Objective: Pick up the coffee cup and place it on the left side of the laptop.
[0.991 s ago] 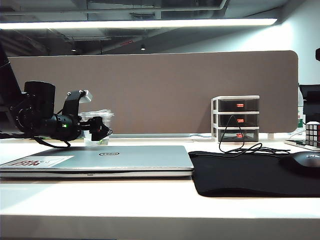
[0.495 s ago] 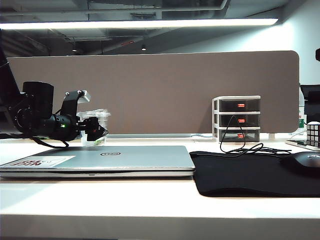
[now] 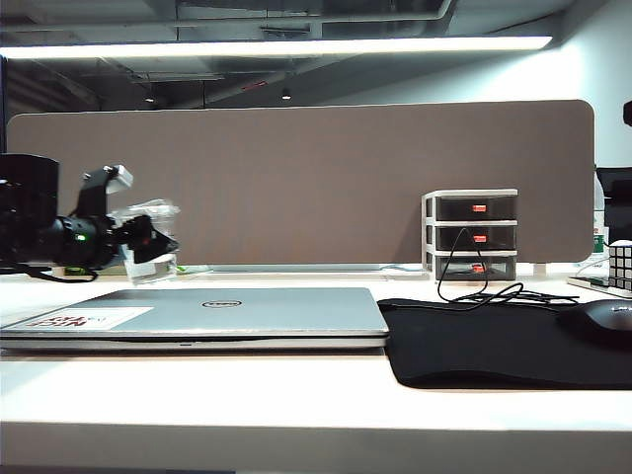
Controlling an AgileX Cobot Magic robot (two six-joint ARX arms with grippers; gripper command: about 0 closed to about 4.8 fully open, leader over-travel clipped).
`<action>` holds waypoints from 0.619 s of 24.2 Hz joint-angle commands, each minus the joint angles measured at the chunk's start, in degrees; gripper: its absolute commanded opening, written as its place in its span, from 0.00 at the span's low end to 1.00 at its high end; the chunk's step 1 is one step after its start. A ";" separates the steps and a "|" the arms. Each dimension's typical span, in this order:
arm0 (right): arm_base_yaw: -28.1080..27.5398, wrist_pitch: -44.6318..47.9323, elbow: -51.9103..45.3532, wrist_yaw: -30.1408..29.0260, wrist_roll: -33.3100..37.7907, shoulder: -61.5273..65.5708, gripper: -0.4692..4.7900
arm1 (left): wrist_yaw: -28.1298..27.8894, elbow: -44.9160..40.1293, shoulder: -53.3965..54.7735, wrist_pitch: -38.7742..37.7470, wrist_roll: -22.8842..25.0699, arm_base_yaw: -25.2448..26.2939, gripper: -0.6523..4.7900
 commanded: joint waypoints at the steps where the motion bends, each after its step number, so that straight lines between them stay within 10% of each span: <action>1: 0.00 0.57 -0.33 -0.07 -0.22 -0.07 0.09 | 0.85 -2.51 -3.21 2.01 2.91 1.05 0.67; 15: 0.02 0.63 -0.33 -0.33 -0.22 -0.07 0.09 | 1.38 -27.41 -16.68 15.04 2.01 11.45 0.68</action>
